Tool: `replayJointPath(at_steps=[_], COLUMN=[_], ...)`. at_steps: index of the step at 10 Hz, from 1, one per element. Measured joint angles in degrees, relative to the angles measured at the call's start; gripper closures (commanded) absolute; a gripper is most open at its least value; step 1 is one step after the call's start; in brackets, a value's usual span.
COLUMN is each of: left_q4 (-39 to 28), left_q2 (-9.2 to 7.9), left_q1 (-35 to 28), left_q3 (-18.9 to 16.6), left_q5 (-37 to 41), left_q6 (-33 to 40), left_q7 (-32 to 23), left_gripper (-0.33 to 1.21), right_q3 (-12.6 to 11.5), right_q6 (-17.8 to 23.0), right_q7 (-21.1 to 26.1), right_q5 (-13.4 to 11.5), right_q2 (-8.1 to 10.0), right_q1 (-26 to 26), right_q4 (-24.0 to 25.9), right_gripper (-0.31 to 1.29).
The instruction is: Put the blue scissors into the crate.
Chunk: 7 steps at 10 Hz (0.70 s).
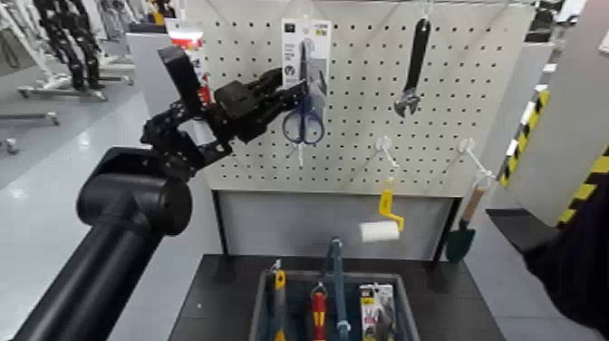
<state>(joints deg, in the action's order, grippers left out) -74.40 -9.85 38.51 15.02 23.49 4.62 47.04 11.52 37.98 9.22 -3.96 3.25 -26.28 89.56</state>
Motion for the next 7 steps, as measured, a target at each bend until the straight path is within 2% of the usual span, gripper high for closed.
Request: replayJointPath(at_steps=[7], left_q4=[0.00], left_q2=[-0.08], left_q1=[0.51], left_q3=[-0.15], left_q5=[-0.14], left_q6=[-0.21], left_q7=[0.54], left_gripper=[1.15], right_q3=[0.09], right_q6=[0.16], right_q7=[-0.08], right_q5=[-0.01], right_q2=[-0.18], right_q1=[0.00], right_q4=[0.00], right_gripper=[0.10])
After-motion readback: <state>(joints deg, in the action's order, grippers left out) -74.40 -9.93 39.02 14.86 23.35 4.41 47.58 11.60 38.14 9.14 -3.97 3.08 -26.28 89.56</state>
